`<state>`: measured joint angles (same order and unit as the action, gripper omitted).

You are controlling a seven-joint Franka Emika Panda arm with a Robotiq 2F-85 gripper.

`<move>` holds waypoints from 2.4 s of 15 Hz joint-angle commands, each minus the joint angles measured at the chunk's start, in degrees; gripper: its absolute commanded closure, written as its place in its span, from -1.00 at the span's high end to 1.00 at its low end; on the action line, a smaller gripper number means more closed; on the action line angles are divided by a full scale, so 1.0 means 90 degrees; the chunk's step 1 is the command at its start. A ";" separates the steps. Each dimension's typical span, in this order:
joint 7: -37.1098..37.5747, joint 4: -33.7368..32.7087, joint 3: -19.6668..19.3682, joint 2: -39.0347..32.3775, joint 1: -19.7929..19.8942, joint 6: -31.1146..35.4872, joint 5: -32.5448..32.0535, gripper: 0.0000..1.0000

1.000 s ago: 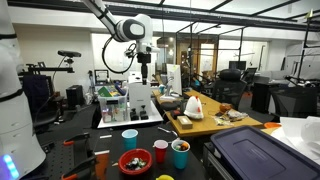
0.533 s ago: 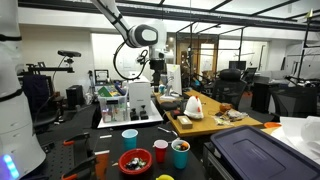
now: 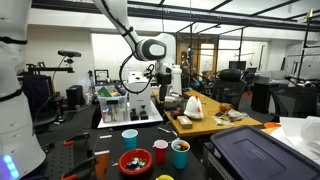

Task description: Take the orange object out of the blue cup and place it inside the red bowl

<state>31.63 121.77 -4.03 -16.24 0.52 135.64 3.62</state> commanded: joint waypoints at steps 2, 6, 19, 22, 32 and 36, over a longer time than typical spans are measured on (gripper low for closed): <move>-0.0131 -0.0337 -0.0126 -0.0609 -0.0022 0.0164 0.0044 1.00; -0.0699 -0.0523 -0.0235 -0.1049 0.0025 0.0083 -0.0131 1.00; -0.3642 -0.1803 -0.0187 -0.2503 0.0210 -0.0333 -0.1297 1.00; -0.4140 -0.2425 -0.0083 -0.2804 0.0325 -0.0486 -0.1327 1.00; -0.6068 -0.4994 0.0422 -0.4129 0.1219 -0.2348 -0.0953 1.00; -0.6531 -0.5642 0.0622 -0.4599 0.1409 -0.3054 -0.0735 1.00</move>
<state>-24.05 77.05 0.01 -53.98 12.02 113.47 -4.73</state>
